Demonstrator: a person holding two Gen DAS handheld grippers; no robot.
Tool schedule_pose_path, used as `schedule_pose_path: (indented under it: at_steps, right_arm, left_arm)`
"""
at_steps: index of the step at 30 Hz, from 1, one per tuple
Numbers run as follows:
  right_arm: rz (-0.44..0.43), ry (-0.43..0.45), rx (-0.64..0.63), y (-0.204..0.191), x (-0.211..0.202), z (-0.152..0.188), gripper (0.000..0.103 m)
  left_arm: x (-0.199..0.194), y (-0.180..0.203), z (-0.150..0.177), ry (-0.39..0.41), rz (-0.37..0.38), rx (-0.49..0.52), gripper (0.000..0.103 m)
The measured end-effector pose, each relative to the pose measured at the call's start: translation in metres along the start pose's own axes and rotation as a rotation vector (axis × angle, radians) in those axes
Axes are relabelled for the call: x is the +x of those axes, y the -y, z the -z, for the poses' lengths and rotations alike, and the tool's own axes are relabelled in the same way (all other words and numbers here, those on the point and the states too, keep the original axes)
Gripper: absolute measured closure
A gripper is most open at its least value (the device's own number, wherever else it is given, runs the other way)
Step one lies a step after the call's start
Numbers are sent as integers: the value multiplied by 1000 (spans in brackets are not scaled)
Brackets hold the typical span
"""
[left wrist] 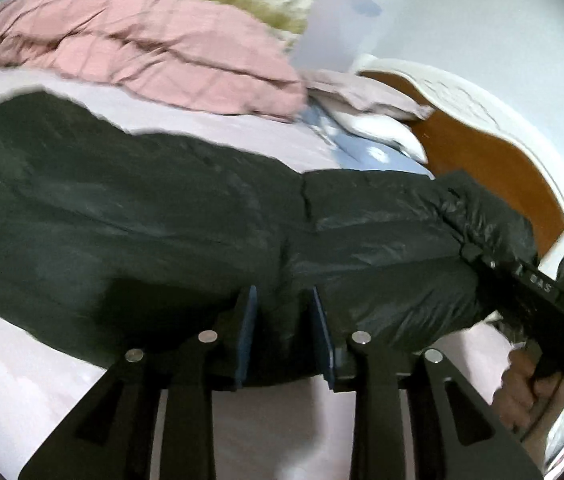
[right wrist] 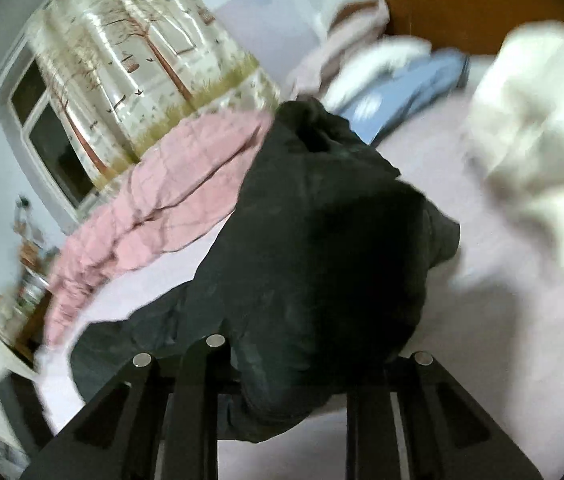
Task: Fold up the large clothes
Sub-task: 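Lift the rolled jacket with the right gripper while the left gripper holds its other end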
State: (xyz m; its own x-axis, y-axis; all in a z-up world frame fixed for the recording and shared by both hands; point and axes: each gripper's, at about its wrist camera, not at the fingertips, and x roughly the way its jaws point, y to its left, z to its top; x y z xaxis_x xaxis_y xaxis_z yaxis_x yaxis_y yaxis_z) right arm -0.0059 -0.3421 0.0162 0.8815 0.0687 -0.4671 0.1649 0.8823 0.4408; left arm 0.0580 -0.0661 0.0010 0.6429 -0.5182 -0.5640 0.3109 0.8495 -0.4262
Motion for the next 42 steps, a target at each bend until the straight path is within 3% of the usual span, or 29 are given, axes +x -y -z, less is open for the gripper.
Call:
schedule_pose_path:
  at_steps: [4,8,10,14,16,20,24,26,32,36,42]
  right_arm:
    - [128,19,-139,29,-38,-31,81]
    - [138,38,-185,35,-58,-54,80]
    - [136,39,-202,31,-60,-58,80]
    - [137,59,-209,21,-63,-54,80]
    - [132,66,-166,26,-66,-49,80]
    - [142,91,-120,29,-70,-39,80]
    - [126,93,-113,21,-67,-39,80]
    - [88,88,-103,12,-65,-39,80]
    - [27,122,-203,-38,-72,-32,80]
    - [17,150,-262,-69,-77,-24,78]
    - [49,184,-334,-117,-66,-6,77]
  left_arm:
    - [-2,42,-2,9,74,32,73]
    - [18,87,-20,-3,125,71,73]
    - [36,107,-30,9,90,92,73]
    - [92,124,-51,-22,-92,117,79]
    - [108,123,-54,-58,-71,141,83]
    - [148,108,-45,-174,-98,85,86]
    - [173,110,-17,-154,-175,190,85]
    - [176,110,-12,-137,-182,195,85]
    - [159,91,-21,-147,-103,100,85]
    - [100,64,-32,-65,-33,20,85]
    - [23,21,-56,35,-65,-20,85]
